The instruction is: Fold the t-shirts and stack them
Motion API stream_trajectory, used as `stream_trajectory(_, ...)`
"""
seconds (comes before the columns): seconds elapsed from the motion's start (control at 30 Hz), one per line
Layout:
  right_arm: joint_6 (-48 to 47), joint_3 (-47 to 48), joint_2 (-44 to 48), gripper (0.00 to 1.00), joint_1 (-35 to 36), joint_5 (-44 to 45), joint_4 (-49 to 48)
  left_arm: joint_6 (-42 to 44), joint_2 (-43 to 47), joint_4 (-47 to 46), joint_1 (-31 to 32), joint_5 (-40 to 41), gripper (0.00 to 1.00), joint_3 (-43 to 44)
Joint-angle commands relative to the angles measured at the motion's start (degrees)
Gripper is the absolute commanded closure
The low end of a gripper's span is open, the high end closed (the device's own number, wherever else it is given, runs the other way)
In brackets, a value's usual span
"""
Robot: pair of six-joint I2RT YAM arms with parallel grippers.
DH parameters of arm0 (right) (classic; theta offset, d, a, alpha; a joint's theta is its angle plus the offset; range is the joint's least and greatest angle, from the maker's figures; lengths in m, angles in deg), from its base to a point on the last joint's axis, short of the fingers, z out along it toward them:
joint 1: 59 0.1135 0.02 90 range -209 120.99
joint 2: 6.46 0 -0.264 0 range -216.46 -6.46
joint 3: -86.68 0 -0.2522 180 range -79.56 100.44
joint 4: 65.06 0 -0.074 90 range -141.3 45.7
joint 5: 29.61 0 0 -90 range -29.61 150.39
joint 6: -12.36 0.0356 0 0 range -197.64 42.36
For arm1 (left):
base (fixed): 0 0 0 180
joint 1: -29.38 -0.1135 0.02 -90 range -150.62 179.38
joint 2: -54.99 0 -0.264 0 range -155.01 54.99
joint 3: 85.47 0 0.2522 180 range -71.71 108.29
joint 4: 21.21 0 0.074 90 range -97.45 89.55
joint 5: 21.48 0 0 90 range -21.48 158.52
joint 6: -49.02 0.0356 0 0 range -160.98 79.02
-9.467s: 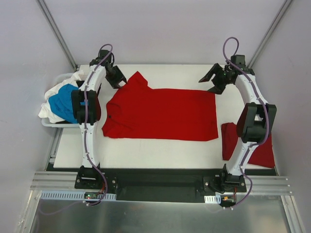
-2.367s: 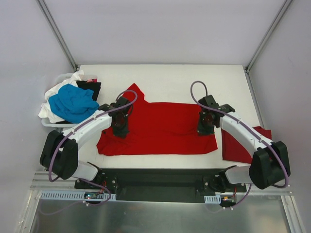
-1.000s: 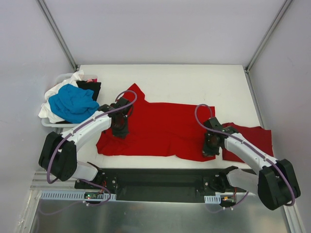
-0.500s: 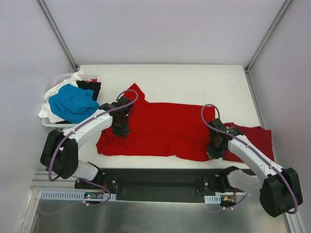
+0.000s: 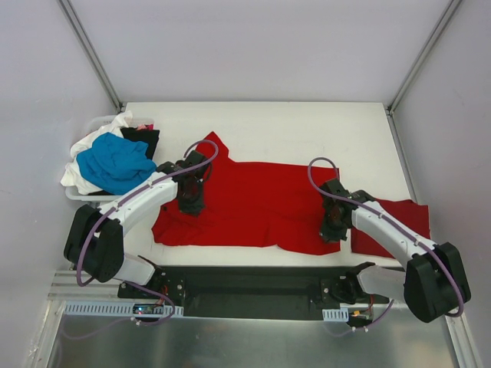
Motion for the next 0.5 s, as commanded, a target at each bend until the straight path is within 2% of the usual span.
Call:
stream_trajectory(0.0, 1.4, 1.4, 1.1, 0.99, 0.2, 0.6, 1.3, 1.1, 0.2, 0.7, 0.7, 0.6, 1.00, 1.5)
stream_trajectory(0.3, 4.3, -0.6, 5.7, 0.99, 0.0, 2.3, 4.3, 1.2, -1.0, 0.8, 0.7, 0.3, 1.00, 2.3)
stream_trajectory(0.47, 5.0, -4.3, 8.1, 0.99, -3.4, 1.1, 2.6, 1.7, -1.9, 0.8, 0.7, 0.0, 1.00, 3.2)
